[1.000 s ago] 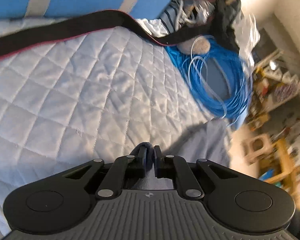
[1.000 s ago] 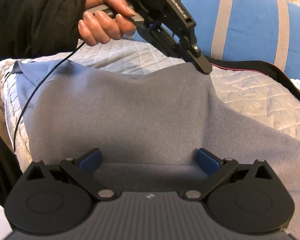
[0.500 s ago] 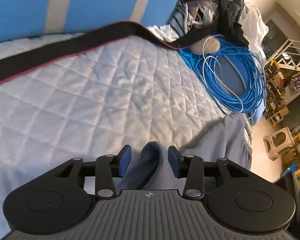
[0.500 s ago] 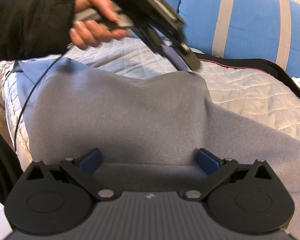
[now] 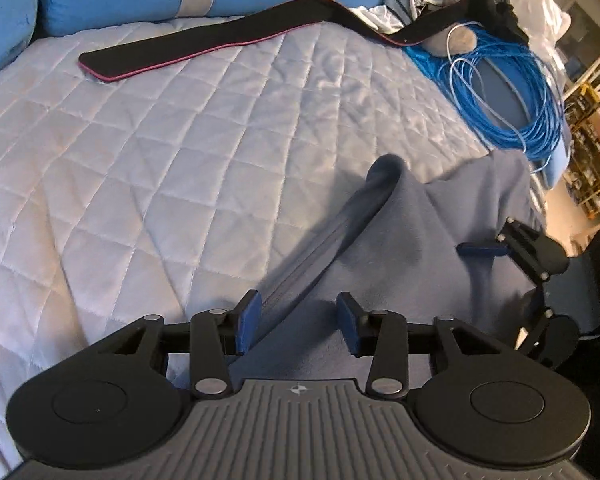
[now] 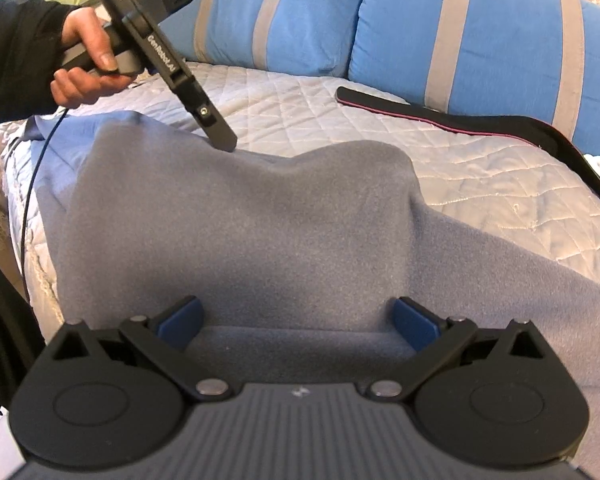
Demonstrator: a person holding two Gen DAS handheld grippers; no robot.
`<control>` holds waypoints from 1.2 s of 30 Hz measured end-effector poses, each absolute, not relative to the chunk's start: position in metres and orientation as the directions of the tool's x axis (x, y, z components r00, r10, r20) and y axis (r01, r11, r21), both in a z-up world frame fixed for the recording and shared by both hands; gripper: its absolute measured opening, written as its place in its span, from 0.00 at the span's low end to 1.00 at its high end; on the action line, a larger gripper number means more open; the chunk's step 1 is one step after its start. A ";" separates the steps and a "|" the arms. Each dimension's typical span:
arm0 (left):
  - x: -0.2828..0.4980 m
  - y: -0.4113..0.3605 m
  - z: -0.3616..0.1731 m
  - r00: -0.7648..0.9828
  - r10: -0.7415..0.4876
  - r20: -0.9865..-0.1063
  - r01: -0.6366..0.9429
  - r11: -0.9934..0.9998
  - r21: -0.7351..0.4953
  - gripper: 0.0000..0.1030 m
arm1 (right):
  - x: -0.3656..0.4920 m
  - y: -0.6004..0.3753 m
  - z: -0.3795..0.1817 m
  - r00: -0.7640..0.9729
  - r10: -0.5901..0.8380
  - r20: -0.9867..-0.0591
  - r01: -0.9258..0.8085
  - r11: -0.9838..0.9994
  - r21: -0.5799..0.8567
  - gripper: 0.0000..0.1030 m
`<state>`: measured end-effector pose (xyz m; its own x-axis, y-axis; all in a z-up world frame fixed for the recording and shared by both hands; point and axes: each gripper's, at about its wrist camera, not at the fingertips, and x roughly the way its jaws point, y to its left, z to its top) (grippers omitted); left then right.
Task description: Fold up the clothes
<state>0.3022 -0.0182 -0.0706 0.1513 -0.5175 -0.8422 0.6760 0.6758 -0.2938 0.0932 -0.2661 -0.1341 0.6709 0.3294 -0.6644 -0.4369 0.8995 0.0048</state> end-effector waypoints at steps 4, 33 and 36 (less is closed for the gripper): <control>0.291 -0.016 -0.063 0.225 -0.515 -0.827 0.706 0.671 -0.225 0.02 | 0.094 -0.266 -0.134 0.666 0.328 -0.670 -0.438 0.899 0.004 0.99; 0.273 0.028 -0.043 0.430 -0.311 -0.847 0.602 0.798 0.013 0.11 | 0.100 -0.268 -0.125 0.652 0.338 -0.679 -0.447 0.894 0.017 1.00; 0.263 0.049 -0.026 0.463 -0.332 -0.822 0.565 0.825 -0.015 0.45 | 0.105 -0.275 -0.114 0.631 0.388 -0.672 -0.460 0.884 0.078 1.00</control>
